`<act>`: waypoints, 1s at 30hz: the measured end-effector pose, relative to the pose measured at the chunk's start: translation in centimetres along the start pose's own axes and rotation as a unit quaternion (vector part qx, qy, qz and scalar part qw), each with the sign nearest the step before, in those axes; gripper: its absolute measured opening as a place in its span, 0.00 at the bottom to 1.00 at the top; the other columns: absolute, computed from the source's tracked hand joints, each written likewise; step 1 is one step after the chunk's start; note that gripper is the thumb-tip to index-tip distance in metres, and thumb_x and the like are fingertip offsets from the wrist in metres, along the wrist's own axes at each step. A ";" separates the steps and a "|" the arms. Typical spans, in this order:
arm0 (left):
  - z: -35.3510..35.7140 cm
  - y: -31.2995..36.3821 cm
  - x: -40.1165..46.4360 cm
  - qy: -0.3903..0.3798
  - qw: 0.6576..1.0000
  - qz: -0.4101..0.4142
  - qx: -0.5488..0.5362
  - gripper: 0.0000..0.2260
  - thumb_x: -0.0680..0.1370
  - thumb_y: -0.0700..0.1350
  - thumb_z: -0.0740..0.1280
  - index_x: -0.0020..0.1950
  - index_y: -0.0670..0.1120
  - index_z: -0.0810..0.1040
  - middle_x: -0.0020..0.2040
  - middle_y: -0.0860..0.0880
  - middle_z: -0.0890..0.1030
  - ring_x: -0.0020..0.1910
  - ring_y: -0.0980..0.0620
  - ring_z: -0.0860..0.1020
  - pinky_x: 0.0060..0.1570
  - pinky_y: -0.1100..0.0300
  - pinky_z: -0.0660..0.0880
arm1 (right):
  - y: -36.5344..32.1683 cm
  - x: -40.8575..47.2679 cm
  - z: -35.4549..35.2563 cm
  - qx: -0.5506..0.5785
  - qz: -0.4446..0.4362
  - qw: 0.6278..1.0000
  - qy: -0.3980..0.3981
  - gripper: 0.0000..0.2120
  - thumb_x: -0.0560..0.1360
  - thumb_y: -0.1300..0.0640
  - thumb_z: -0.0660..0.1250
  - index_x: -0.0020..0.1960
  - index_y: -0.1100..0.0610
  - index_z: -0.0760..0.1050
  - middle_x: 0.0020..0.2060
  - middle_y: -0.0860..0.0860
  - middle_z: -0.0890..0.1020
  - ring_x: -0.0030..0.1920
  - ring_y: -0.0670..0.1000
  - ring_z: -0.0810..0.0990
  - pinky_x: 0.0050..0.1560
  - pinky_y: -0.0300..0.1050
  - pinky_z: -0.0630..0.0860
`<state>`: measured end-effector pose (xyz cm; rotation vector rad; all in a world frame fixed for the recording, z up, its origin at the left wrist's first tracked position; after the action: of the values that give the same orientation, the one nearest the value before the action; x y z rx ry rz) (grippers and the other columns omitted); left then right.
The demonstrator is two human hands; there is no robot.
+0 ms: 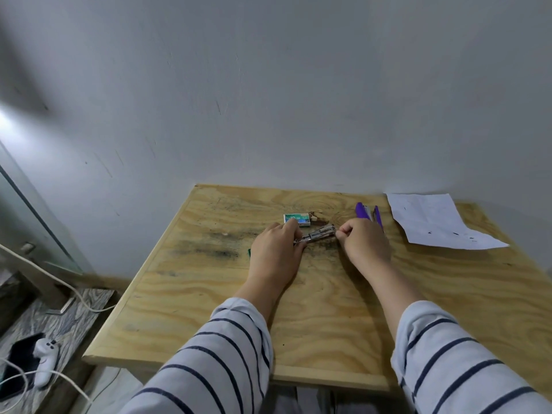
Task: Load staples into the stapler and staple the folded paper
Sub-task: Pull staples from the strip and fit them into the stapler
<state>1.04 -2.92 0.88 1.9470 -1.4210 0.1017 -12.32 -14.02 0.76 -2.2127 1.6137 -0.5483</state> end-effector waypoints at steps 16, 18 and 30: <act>0.4 -0.1 0.1 -0.007 1.000 -0.002 -0.008 0.06 0.75 0.46 0.68 0.45 0.47 0.73 0.43 0.48 0.79 0.42 0.48 0.75 0.38 0.55 0.71 | -4.9 -2.8 0.1 -0.117 -0.153 0.976 0.104 0.09 0.75 0.49 0.66 0.47 0.52 0.82 0.45 0.49 0.81 0.49 0.52 0.76 0.48 0.47 0.67; 0.4 0.0 0.1 -0.006 1.000 0.011 -0.013 0.06 0.74 0.44 0.68 0.43 0.46 0.72 0.41 0.47 0.79 0.41 0.47 0.74 0.36 0.54 0.70 | -5.2 -2.5 0.1 -0.154 -0.106 0.979 0.087 0.08 0.75 0.50 0.66 0.47 0.51 0.82 0.44 0.49 0.80 0.50 0.52 0.75 0.48 0.49 0.64; 0.6 -0.6 0.2 -0.009 0.999 0.003 -0.047 0.03 0.73 0.41 0.68 0.46 0.45 0.78 0.41 0.46 0.80 0.41 0.46 0.75 0.37 0.54 0.71 | -6.2 -1.5 0.3 -0.158 0.031 0.987 -0.020 0.06 0.76 0.55 0.64 0.51 0.57 0.72 0.43 0.53 0.75 0.53 0.56 0.75 0.57 0.52 0.65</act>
<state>1.38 -3.32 0.24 1.8711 -1.4179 0.0185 -7.49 -10.76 3.38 -2.3648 1.8480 -0.2418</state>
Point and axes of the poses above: each hand's wrist, its own x-axis towards the middle knuckle, its own z-axis out of the palm, y = z × x, the point moved 6 cm from there along x, towards the middle knuckle
